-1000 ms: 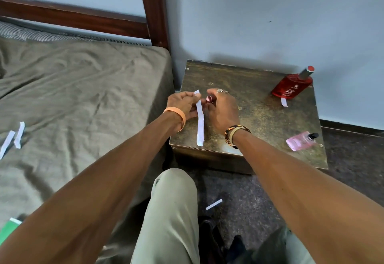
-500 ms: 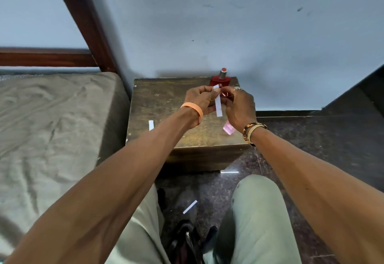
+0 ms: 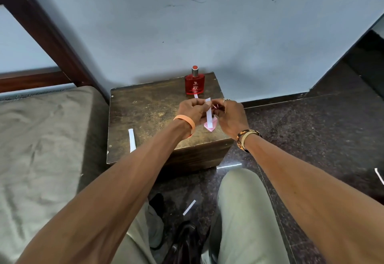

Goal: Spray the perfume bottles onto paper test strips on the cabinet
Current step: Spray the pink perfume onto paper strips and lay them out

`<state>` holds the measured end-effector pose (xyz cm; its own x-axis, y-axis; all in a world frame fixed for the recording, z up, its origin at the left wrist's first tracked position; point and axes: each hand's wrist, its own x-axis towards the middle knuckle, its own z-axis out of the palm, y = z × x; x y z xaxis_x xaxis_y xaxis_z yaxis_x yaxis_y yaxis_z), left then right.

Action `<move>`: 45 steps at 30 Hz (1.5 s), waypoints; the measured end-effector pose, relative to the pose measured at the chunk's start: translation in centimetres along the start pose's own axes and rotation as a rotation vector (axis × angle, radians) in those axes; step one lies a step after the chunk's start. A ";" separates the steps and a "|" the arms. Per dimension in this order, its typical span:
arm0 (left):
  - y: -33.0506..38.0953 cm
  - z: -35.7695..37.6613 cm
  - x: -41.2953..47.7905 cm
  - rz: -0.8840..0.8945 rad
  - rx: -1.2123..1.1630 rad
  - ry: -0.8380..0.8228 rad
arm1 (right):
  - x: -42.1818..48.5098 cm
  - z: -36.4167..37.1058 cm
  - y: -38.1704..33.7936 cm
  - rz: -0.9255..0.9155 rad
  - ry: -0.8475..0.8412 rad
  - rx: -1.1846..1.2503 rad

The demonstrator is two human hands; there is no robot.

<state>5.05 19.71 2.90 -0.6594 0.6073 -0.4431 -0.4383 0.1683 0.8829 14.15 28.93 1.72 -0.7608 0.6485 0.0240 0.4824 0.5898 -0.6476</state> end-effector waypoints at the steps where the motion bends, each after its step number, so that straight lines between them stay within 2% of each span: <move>1: -0.2 -0.1 0.1 -0.001 -0.008 -0.002 | 0.0 0.1 0.0 -0.009 -0.008 -0.003; 12: -2.3 -0.6 1.2 -0.029 0.000 0.047 | -0.2 0.9 0.5 -0.068 -0.096 -0.104; 18: -2.8 -0.4 1.6 -0.041 0.012 0.020 | 0.1 1.2 1.0 -0.034 -0.123 -0.118; 45: -4.3 -0.9 3.0 -0.017 0.228 0.028 | 0.2 2.1 1.0 0.011 -0.071 -0.140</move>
<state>4.37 20.13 -2.34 -0.6711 0.5817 -0.4596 -0.3025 0.3511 0.8861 13.57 28.65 -0.50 -0.7815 0.6226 -0.0400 0.5431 0.6474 -0.5347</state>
